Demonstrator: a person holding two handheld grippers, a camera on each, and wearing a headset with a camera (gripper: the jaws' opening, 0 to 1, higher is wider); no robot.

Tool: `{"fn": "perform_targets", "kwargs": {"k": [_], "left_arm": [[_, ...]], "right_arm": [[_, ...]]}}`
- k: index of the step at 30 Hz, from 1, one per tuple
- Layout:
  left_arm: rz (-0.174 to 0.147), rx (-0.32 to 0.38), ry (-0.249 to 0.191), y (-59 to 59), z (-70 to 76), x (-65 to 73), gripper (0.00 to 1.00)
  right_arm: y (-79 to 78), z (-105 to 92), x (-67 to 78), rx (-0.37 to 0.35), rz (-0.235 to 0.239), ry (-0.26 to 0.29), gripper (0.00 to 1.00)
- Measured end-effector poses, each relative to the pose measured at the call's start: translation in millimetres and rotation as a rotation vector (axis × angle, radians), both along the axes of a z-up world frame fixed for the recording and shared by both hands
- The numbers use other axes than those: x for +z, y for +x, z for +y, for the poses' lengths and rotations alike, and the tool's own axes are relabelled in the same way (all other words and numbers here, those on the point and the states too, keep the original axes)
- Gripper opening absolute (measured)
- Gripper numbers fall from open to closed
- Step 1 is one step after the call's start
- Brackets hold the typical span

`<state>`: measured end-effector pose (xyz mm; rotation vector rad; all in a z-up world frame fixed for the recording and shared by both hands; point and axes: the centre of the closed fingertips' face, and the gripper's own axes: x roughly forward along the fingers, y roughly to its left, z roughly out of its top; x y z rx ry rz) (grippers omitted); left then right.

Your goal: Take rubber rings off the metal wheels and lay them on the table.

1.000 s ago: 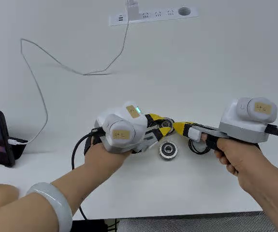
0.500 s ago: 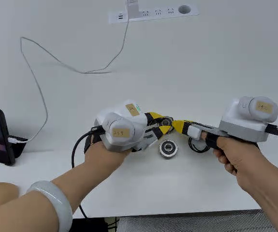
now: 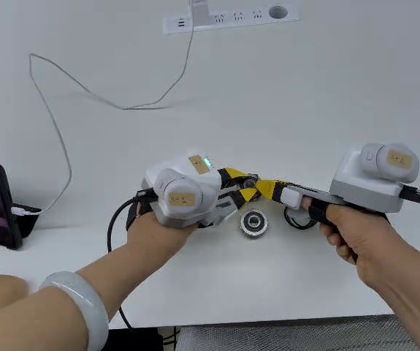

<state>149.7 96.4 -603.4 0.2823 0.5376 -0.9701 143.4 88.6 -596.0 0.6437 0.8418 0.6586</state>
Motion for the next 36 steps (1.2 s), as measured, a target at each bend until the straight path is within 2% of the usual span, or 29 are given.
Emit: {"fn": "perform_targets", "kwargs": {"k": [27,36], "left_arm": [[-0.002,-0.005,0.01,0.8,0.8,0.3,0.13],[-0.003,-0.025,0.011,-2.8,1.6,1.6,0.16]], "right_arm": [[-4.8,6.3,11.8,0.008,0.009,0.067,0.01],[-3.2,3.8,6.4,-0.015,0.018,0.046,0.01]]}}
